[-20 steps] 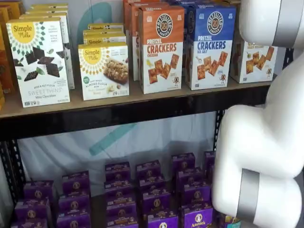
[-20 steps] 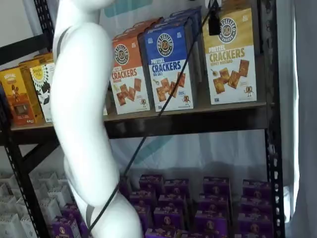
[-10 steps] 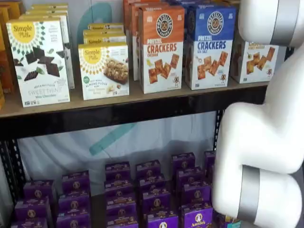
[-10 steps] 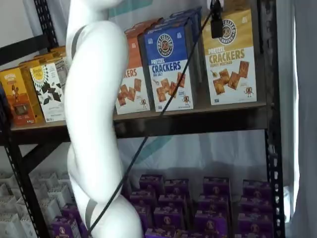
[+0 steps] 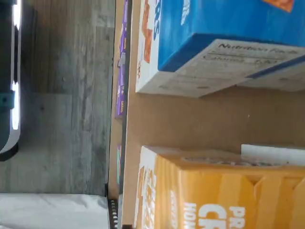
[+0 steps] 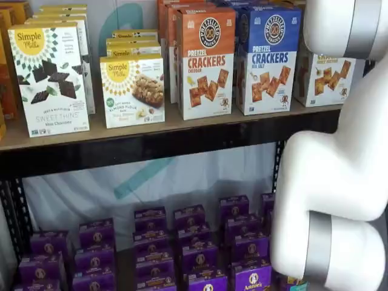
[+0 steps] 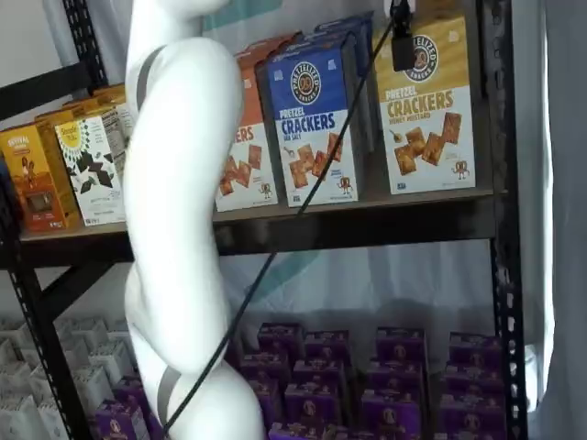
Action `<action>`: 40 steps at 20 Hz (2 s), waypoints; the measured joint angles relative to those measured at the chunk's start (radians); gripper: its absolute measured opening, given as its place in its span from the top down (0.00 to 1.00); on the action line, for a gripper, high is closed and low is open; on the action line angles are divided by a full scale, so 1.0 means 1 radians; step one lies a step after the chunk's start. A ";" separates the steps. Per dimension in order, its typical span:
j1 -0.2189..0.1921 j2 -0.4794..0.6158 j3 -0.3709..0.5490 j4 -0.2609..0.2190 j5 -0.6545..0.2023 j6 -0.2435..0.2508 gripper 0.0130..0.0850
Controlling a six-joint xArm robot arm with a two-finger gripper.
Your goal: Retrieve the yellow and white box located on the top shelf, the sixth one from the left
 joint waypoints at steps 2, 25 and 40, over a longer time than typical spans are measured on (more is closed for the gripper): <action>0.000 0.005 -0.007 0.003 0.006 0.001 0.00; -0.004 0.022 -0.037 0.004 0.024 0.000 0.39; -0.029 -0.064 0.038 0.002 0.044 -0.023 0.39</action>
